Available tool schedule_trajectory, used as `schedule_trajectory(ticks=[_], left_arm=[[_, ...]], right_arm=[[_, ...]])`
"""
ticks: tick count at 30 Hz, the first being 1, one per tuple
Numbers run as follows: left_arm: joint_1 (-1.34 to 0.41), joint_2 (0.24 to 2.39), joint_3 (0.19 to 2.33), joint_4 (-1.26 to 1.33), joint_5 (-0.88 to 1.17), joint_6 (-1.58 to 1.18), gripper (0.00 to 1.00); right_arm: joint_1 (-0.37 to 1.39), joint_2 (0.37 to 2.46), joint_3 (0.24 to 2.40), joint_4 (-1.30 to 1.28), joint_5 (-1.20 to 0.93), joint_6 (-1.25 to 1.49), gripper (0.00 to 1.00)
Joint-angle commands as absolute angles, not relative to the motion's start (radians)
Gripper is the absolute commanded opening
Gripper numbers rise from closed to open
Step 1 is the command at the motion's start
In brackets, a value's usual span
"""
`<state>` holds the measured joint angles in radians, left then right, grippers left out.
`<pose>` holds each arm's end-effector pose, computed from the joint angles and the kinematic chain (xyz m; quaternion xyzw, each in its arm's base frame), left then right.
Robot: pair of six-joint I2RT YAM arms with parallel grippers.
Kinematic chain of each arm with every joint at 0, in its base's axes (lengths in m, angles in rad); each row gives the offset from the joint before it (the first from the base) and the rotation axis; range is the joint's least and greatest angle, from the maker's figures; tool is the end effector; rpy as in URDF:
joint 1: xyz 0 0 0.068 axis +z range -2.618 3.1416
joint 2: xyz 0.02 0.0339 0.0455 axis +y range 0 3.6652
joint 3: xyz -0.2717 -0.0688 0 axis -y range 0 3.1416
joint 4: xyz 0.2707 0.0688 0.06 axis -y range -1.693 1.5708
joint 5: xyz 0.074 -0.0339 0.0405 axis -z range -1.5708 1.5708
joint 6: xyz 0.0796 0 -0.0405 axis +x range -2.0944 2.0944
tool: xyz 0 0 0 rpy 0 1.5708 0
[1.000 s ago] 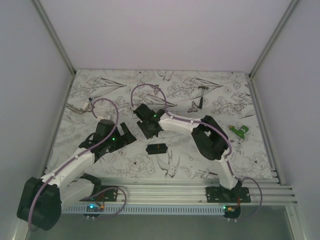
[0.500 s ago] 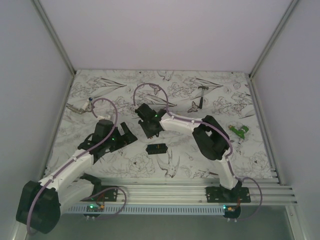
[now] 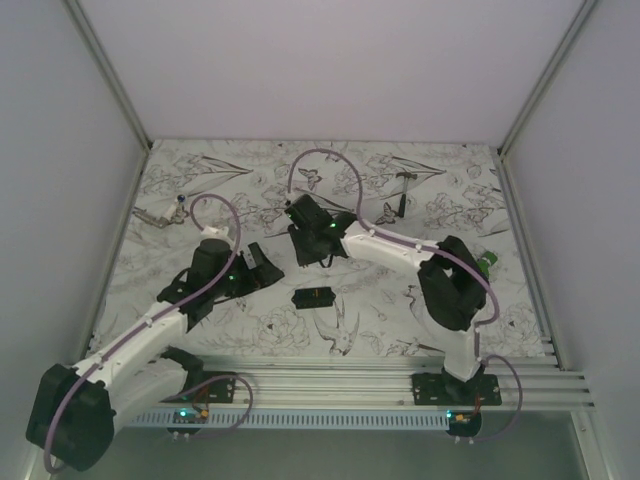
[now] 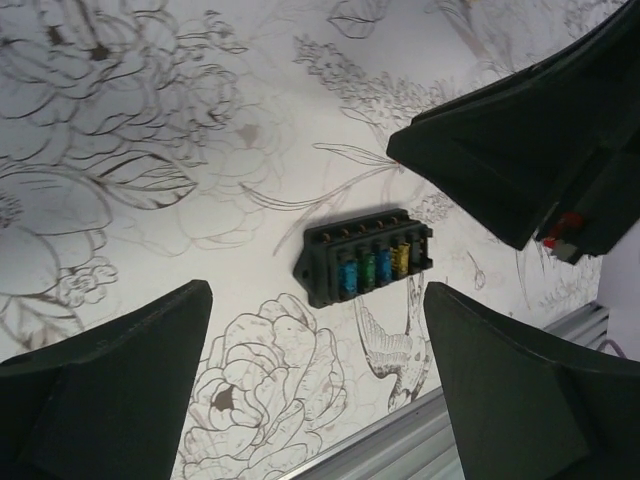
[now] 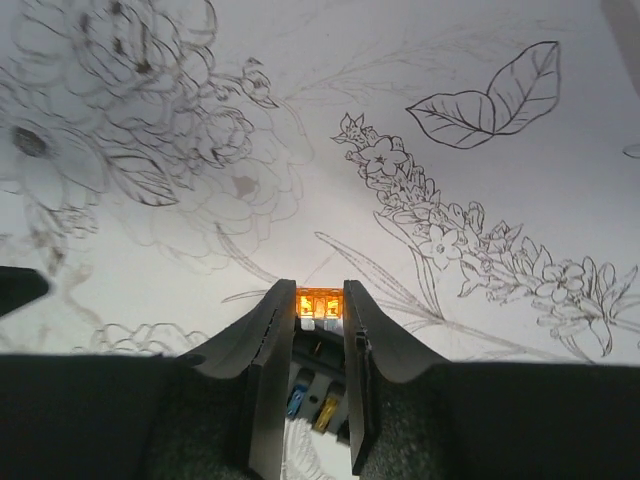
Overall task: Snap on the fuse box
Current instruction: Pick up the fuse from the center of the board.
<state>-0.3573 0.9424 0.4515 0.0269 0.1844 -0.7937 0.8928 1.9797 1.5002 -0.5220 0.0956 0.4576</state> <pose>0.2417 -0.1058 0.1905 -0.1361 0.8375 -0.3505 0.3964 0.3060 0.3679 0.1621 -0.1939 0.9390 0.1395 0.2476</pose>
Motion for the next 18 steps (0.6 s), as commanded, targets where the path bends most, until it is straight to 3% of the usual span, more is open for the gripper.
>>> schedule_trajectory(ticks=[1, 11, 18], left_arm=[[-0.421, 0.947, 0.477, 0.131, 0.145, -0.799, 0.88], [-0.588, 0.993, 0.498, 0.329, -0.029, -0.822, 0.58], [-0.668, 1.033, 0.508, 0.418, -0.119, -0.831, 0.43]], right_arm=[[0.874, 1.868, 1.478, -0.472, 0.101, 0.575, 0.29], [0.868, 1.705, 1.352, -0.380, 0.082, 0.758, 0.30], [0.868, 1.640, 1.269, -0.302, 0.048, 0.835, 0.30]])
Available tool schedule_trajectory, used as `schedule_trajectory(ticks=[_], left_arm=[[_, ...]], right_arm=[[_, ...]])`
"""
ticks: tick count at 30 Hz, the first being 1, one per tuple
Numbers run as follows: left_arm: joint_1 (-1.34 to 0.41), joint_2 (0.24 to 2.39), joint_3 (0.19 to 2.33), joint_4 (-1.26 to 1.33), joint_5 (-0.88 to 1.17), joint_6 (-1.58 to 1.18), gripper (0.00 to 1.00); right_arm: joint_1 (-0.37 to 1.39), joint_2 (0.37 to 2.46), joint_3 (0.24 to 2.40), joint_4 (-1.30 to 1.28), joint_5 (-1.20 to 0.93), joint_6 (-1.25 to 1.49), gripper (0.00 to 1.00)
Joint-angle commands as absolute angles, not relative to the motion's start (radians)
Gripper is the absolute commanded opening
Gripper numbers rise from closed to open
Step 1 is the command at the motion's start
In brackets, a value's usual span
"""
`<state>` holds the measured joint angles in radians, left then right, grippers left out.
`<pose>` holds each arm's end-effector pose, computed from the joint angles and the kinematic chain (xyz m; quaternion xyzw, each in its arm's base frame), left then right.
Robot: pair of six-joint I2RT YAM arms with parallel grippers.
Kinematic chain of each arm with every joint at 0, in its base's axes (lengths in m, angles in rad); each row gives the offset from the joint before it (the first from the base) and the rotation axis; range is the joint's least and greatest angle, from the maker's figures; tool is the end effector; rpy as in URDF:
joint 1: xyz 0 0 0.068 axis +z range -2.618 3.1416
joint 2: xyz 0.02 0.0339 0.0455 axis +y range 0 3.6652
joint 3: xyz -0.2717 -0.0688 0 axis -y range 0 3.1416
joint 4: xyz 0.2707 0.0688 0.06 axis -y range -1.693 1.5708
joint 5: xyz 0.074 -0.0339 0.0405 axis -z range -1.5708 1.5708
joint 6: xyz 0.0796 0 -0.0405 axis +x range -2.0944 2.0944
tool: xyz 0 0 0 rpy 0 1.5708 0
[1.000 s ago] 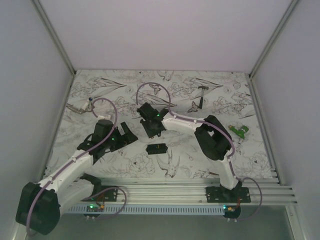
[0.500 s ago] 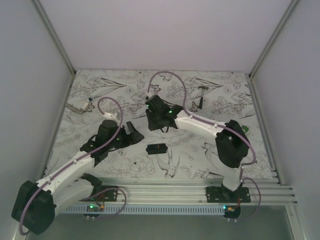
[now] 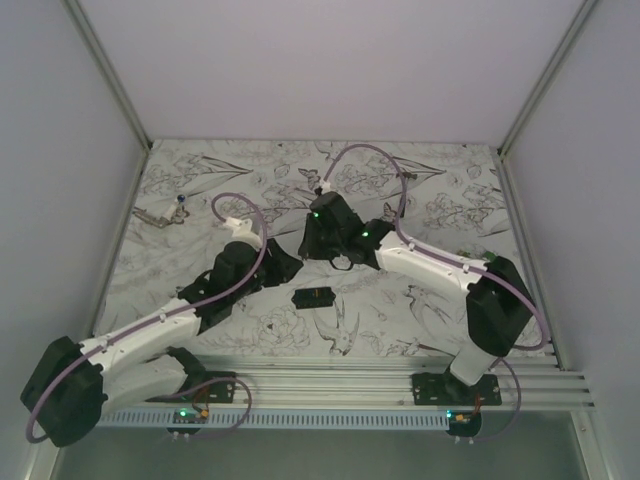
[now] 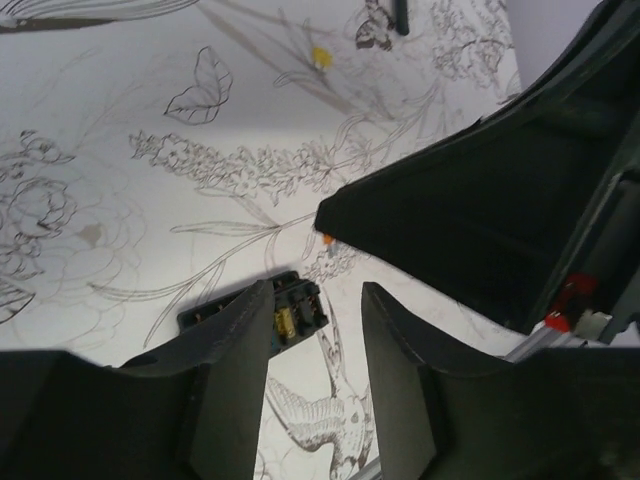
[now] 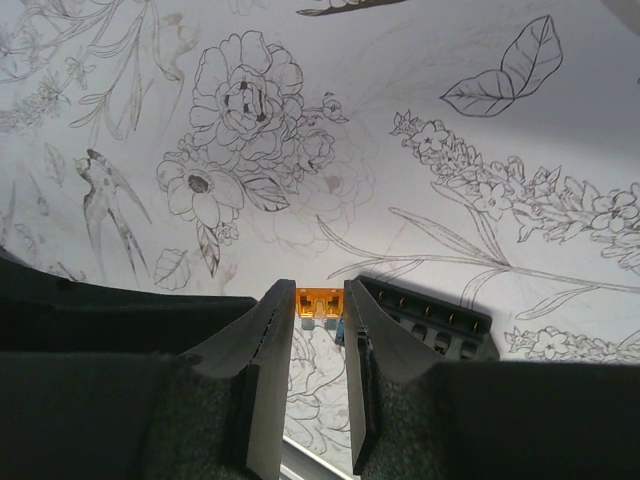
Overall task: Snap on the fuse box
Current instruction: Pick up the fuse from the center of the board.
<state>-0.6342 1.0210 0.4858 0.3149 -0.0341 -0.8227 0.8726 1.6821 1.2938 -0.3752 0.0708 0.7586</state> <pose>0.2363 -0.1704 0.2252 -0.0841 0.7760 -0.4061 0.4752 0.2835 0.3290 0.2305 -0.0385 0.9184 0.2635 0.2928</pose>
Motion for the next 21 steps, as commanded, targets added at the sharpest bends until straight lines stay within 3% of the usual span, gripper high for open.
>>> schedule_trajectory(ticks=[1, 17, 21], left_arm=[[-0.675, 1.036, 0.510, 0.431, -0.126, -0.829, 0.42], [-0.717, 1.104, 0.543, 0.440, -0.176, -0.853, 0.27], [-0.718, 1.114, 0.552, 0.440, -0.163, -0.859, 0.18]], right_arm=[[0.868, 1.635, 1.260, -0.293, 0.046, 0.845, 0.30], [0.870, 1.575, 1.143, -0.188, 0.001, 0.944, 0.29], [0.874, 1.538, 1.118, -0.174, -0.003, 0.960, 0.30]])
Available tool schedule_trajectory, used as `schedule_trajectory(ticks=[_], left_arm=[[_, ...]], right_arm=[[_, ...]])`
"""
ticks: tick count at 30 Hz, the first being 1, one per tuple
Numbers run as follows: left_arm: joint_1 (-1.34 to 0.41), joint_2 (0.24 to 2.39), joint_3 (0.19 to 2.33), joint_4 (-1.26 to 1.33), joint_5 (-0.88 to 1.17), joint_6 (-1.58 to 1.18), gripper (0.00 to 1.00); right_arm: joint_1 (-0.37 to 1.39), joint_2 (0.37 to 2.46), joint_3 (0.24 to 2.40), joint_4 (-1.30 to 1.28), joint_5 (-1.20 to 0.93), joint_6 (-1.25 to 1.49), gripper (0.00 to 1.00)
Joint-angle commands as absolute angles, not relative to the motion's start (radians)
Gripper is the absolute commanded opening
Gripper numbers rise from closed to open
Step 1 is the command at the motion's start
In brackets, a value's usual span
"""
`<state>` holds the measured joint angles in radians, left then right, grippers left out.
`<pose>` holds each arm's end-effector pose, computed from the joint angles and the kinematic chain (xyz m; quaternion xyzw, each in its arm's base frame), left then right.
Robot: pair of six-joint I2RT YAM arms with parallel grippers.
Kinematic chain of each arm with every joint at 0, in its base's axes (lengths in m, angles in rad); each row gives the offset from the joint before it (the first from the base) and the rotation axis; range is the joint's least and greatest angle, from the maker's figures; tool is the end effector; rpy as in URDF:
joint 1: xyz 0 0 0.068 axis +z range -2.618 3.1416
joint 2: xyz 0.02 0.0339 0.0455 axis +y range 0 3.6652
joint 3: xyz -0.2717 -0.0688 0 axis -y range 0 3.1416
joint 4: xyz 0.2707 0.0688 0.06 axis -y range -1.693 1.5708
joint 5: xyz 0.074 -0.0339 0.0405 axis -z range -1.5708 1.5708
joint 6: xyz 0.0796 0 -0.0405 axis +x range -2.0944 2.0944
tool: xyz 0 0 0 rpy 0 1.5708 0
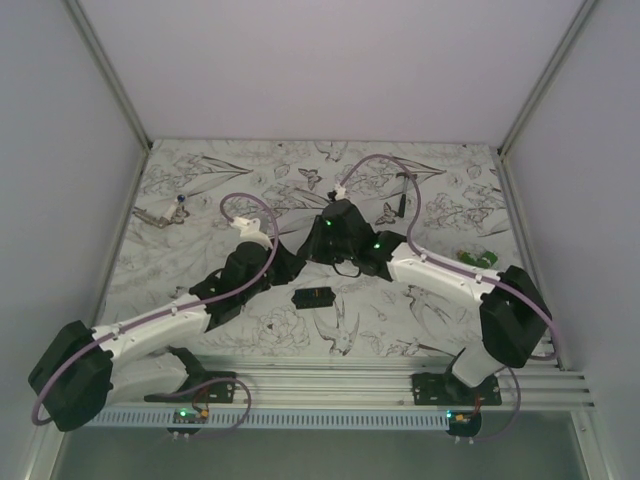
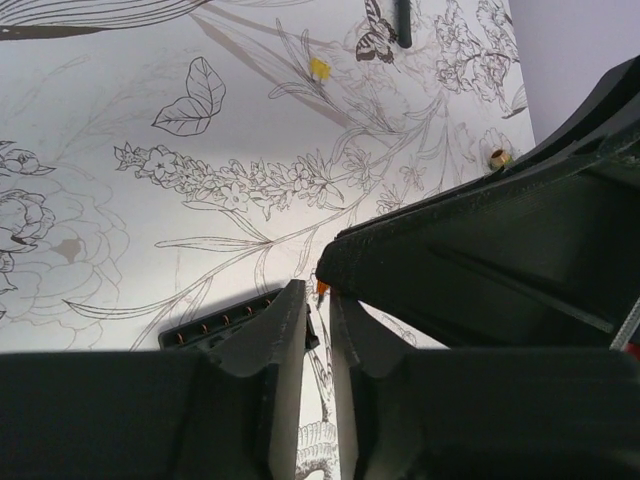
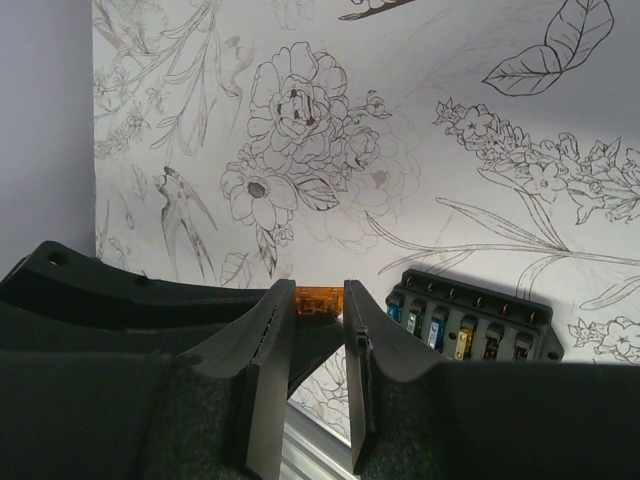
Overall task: Snap on the fuse box
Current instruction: Pick up the fuse from the center of the board.
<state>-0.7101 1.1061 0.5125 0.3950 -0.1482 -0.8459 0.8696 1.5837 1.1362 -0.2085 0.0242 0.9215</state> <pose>0.2396 -0.1905 0.2246 -0.0991 0.7666 -0.4026 0.4902 0.2693 0.3160 0.2285 0.0286 0.8967 0.3379 0.2845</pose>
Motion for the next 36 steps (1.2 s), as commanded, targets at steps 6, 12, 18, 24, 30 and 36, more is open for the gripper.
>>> schedule_trajectory(ticks=[6, 12, 18, 24, 30, 36], left_arm=[[-0.719, 1.106, 0.546, 0.438, -0.144, -0.852, 0.00], [-0.715, 1.094, 0.535, 0.437, -0.068, -0.786, 0.00], [-0.657, 1.040, 0.520, 0.436, 0.156, -0.688, 0.00], [-0.603, 0.962, 0.537, 0.435, 0.389, -0.659, 0.00], [-0.603, 0.910, 0.586, 0.435, 0.523, -0.687, 0.00], [-0.602, 0.863, 0.613, 0.436, 0.573, -0.723, 0.00]], right_arm=[[0.876, 1.508, 1.057, -0.107, -0.014, 0.985, 0.30], [0.860, 1.441, 1.001, -0.027, -0.036, 0.933, 0.40], [0.752, 1.281, 0.865, 0.173, -0.226, 0.750, 0.44], [0.655, 1.158, 0.773, 0.303, -0.483, 0.601, 0.43], [0.632, 1.141, 0.758, 0.385, -0.708, 0.529, 0.42], [0.632, 1.136, 0.750, 0.441, -0.845, 0.514, 0.41]])
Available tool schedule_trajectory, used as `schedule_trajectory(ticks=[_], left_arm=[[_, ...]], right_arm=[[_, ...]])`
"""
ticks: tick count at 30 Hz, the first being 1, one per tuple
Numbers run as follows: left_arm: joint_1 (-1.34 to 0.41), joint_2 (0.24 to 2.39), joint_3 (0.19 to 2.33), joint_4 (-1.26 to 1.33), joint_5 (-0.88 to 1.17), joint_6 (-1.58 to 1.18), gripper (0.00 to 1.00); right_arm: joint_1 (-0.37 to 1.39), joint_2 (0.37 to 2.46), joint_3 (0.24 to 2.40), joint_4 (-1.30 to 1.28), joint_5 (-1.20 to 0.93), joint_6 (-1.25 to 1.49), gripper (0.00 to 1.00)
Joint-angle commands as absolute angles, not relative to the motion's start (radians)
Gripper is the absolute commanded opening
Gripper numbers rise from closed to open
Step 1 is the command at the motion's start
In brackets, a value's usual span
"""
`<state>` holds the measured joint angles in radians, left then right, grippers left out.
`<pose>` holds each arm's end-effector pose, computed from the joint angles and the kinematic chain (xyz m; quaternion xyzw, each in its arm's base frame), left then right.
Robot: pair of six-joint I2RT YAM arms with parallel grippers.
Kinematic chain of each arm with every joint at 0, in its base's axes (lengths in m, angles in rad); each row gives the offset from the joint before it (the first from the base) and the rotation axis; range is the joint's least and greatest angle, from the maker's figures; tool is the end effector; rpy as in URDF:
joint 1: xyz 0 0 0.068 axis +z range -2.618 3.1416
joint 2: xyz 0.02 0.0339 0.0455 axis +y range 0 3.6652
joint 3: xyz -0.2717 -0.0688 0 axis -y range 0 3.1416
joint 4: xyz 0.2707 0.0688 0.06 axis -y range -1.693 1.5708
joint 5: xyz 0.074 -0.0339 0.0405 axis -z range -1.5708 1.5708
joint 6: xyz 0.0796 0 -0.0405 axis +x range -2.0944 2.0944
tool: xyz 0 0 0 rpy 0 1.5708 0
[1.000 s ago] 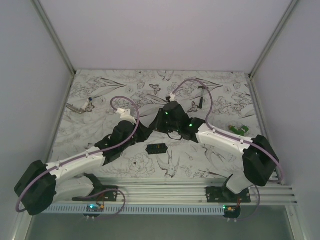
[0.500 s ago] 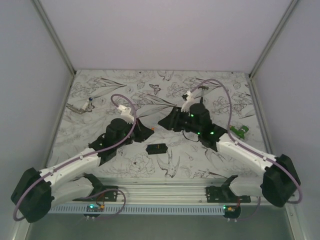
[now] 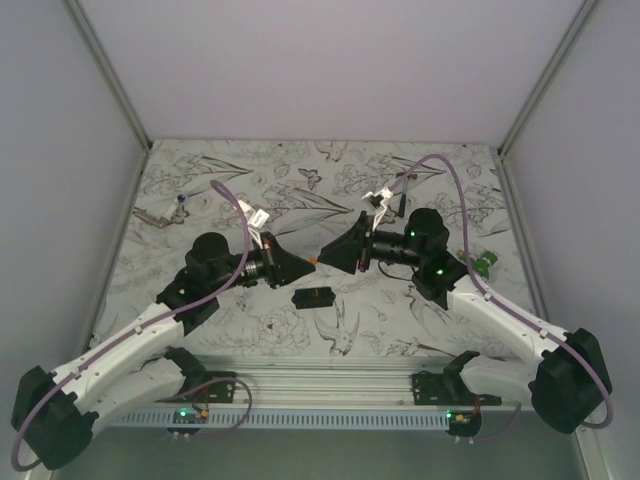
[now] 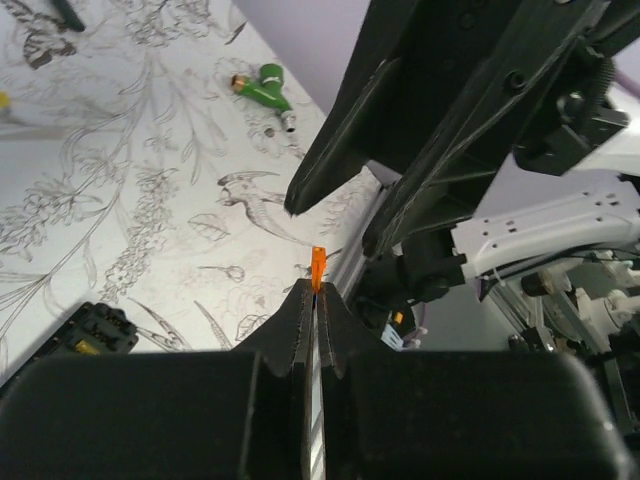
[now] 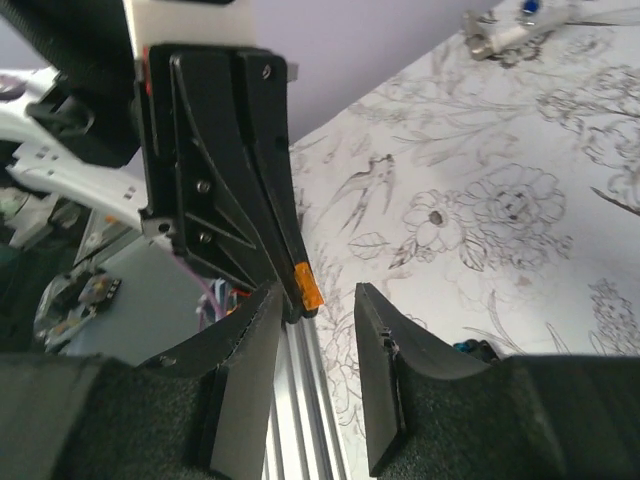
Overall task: Snap on the fuse box
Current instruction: Pick up the fuse from the center of the board.
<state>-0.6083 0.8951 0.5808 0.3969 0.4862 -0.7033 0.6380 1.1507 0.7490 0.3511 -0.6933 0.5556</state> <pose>0.2003 -0.1848 0.3108 0.1457 0.6651 -0.5646 0.4665 0.2242 0.2296 0.3041 -0.2620 0.6714 0.5679 0.3976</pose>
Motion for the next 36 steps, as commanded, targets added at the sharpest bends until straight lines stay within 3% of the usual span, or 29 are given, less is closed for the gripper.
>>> schedule_trajectory(ticks=[1, 36], left_arm=[[-0.604, 0.858, 0.615, 0.436, 0.575, -0.728, 0.00], [-0.676, 0.854, 0.648, 0.455, 0.538, -0.733, 0.00]], right_arm=[[0.632, 1.134, 0.749, 0.449, -0.854, 0.515, 0.41], [0.670, 1.150, 0.742, 0.520, -0.959, 0.542, 0.16]])
